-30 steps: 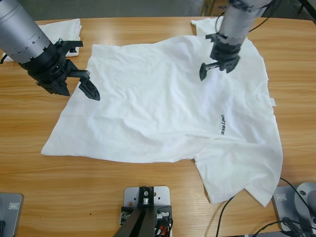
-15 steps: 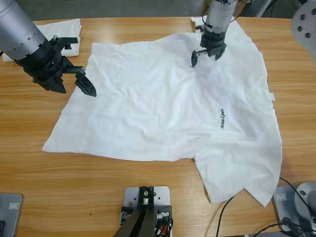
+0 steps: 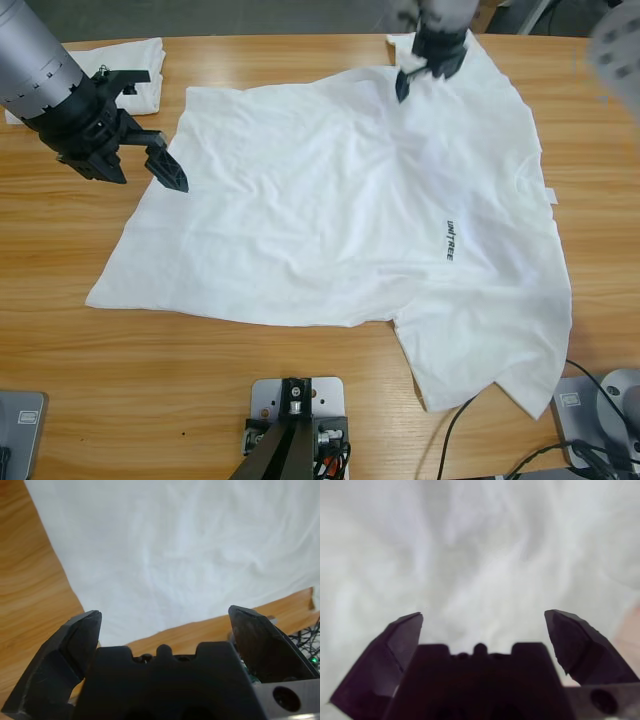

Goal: Fold clothes

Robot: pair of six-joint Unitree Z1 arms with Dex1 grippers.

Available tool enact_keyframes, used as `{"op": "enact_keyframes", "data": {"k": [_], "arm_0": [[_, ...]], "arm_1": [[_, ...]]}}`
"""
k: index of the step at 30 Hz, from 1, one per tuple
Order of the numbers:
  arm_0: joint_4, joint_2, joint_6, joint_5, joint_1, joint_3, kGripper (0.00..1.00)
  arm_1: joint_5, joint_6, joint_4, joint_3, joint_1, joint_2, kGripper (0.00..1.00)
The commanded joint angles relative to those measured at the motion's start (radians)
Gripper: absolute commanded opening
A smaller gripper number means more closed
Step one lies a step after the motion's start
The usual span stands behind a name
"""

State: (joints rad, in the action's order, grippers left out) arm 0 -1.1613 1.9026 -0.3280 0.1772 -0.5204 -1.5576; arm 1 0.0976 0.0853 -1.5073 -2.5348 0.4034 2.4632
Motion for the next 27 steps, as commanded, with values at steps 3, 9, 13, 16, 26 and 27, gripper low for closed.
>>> {"op": "enact_keyframes", "data": {"k": [3, 9, 13, 16, 26, 27], "arm_0": [[0.014, -0.056, 0.024, -0.027, 0.01, 0.086, 1.0], [0.043, -0.091, 0.087, -0.058, -0.005, 0.113, 1.0], [0.042, -0.09, 0.087, -0.074, -0.02, 0.124, 1.0], [0.042, -0.1, 0.087, -0.085, -0.027, 0.125, 1.0], [0.042, -0.111, 0.087, -0.103, -0.035, 0.116, 1.0], [0.042, -0.113, 0.087, -0.104, -0.035, 0.117, 1.0]], "arm_1": [[-0.056, 0.137, 0.319, 0.772, 0.046, -0.51, 1.0], [-0.157, 0.193, 0.723, 1.246, 0.045, -0.587, 1.0], [-0.195, 0.217, 0.814, 1.254, 0.045, -0.414, 1.0], [-0.246, 0.217, 0.819, 1.211, 0.039, -0.289, 1.0], [-0.245, 0.195, 0.781, 1.115, 0.034, -0.182, 1.0], [-0.238, 0.192, 0.772, 1.093, 0.033, -0.169, 1.0]]}}
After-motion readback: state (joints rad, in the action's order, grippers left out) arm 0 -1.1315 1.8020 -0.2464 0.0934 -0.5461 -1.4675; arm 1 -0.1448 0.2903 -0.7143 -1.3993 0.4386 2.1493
